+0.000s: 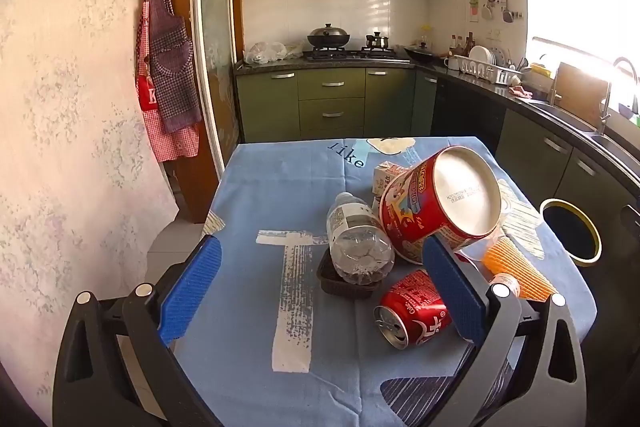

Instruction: Collect trash

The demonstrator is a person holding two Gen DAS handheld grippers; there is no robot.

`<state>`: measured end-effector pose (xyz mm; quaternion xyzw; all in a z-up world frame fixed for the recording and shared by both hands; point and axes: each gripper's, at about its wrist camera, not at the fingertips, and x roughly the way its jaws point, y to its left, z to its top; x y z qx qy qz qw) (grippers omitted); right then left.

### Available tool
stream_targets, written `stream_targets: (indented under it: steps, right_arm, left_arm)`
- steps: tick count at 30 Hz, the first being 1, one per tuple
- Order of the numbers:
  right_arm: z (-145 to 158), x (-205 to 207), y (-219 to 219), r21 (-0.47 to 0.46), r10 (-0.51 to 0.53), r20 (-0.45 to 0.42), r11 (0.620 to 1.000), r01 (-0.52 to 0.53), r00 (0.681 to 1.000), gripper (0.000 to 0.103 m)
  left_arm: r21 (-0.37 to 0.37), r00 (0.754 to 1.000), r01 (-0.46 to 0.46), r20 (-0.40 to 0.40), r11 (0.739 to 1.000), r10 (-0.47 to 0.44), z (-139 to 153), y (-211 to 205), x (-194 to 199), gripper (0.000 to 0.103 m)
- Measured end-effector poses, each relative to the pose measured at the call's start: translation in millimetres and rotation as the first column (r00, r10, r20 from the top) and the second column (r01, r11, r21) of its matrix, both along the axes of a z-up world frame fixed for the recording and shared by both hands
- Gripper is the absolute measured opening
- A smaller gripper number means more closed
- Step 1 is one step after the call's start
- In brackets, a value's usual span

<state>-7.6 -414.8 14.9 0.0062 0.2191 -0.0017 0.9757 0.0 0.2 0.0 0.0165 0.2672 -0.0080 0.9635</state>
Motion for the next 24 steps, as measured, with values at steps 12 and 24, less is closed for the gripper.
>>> stream_targets:
  steps: [12,24]
  right_arm:
    - [-6.1,0.0,-5.3,0.004,-0.002,-0.003,1.000,0.002,1.000,0.097]
    - [-7.1,2.3,-3.7,0.007,-0.006,-0.007,1.000,0.006,1.000,0.097]
  left_arm:
    - [0.010,1.000,-0.003,-0.016,1.000,0.003,-6.3,-5.8,4.1,0.099]
    - [0.010,0.999,0.015,-0.032,1.000,-0.014,-7.3,-3.6,4.9,0.099]
